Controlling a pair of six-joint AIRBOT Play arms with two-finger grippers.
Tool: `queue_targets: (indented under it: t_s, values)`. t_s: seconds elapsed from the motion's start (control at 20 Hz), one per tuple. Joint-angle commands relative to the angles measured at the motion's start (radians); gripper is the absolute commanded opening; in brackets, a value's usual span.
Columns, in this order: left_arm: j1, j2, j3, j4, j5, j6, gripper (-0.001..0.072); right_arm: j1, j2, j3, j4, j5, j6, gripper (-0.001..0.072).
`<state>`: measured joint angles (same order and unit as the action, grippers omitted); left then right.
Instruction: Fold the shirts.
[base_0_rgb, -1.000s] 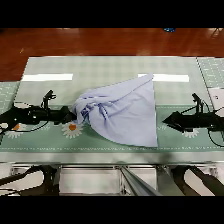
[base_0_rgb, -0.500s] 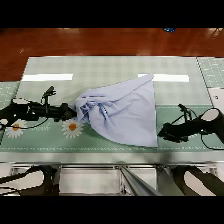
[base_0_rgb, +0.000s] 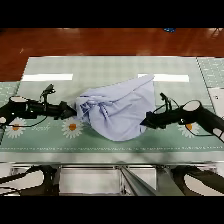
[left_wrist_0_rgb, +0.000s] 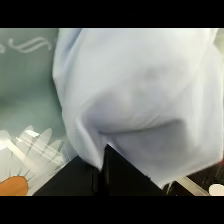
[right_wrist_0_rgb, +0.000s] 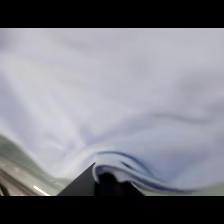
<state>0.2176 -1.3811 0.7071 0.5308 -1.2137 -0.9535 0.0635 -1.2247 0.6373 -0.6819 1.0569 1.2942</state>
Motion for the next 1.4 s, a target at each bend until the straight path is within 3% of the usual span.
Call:
queue_targets:
  t_s: [0.0, 0.2, 0.4, 0.55, 0.75, 0.9, 1.05, 1.25, 1.35]
  values:
    - [0.079, 0.037, 0.144, -0.105, -0.147, -0.002, 0.0023, -0.032, 0.042, 0.262, 0.011, 0.087, -0.011, 0.0019]
    - [0.216, 0.163, 0.489, -0.326, -0.172, -0.121, 0.0023, -0.132, 0.101, 0.776, -0.148, 0.177, 0.090, 0.0019]
    - [0.269, 0.238, 0.880, -0.315, -0.163, -0.257, 0.0023, -0.163, 0.108, 1.248, -0.264, 0.307, 0.131, 0.0019]
    - [0.315, 0.294, 1.119, -0.230, -0.164, -0.333, 0.0023, -0.163, 0.193, 1.419, -0.376, 0.333, 0.146, 0.0019]
    - [0.396, 0.444, 1.279, -0.063, -0.143, -0.370, 0.0023, -0.163, 0.384, 1.417, -0.549, 0.397, 0.177, 0.0019]
    - [0.385, 0.568, 1.294, 0.171, -0.111, -0.394, 0.0023, -0.163, 0.488, 1.405, -0.692, 0.481, 0.218, 0.0019]
    - [0.206, 0.610, 1.293, 0.493, -0.129, -0.445, 0.0023, -0.163, 0.591, 1.254, -0.832, 0.533, 0.259, 0.0019]
    - [-0.129, 0.595, 1.178, 0.945, -0.205, -0.526, 0.0023, -0.163, 0.694, 0.913, -0.861, 0.579, 0.300, 0.0019]
    - [-0.183, 0.570, 1.029, 1.029, -0.228, -0.544, 0.0023, -0.163, 0.718, 0.699, -0.853, 0.574, 0.317, 0.0019]
